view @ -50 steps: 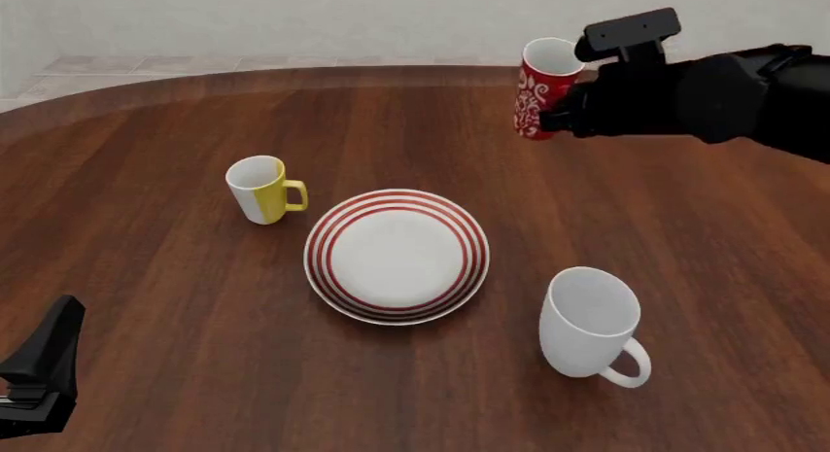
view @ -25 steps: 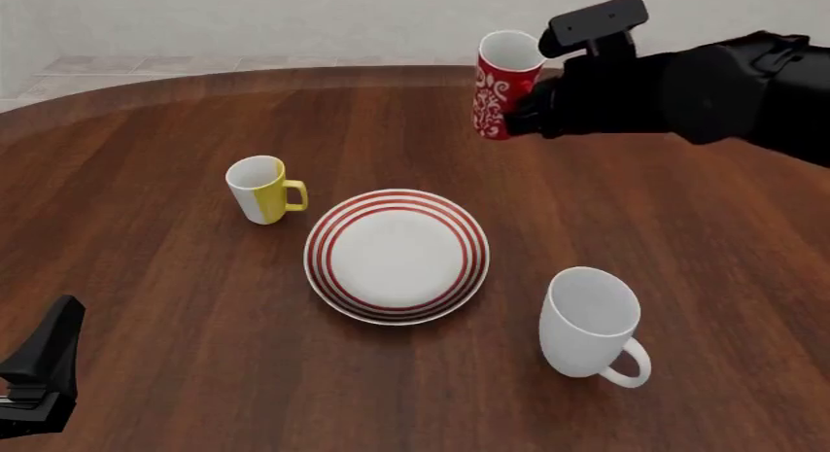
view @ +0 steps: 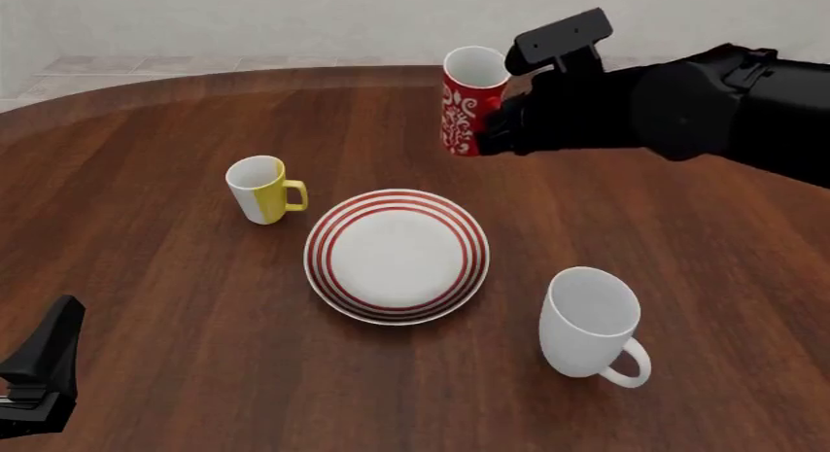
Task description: Pick up the red mug and put it on the plate
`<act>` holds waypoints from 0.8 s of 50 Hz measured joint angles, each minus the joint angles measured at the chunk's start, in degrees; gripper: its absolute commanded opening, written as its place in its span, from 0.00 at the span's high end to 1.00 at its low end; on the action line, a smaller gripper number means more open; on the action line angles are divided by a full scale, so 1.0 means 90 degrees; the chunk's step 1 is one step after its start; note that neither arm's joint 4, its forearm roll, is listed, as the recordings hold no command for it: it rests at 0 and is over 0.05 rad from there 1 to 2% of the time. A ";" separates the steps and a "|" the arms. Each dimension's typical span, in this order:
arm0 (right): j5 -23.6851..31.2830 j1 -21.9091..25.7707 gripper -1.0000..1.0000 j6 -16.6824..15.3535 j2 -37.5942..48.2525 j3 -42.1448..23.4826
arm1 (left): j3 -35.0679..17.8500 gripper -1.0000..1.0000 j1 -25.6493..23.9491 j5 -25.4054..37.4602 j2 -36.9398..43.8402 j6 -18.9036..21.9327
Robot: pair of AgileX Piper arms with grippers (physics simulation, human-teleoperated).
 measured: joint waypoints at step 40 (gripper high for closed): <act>-0.0088 0.0657 1.00 0.0061 0.0091 0.0268 | 0.0000 0.00 0.0000 0.0000 0.0000 0.0000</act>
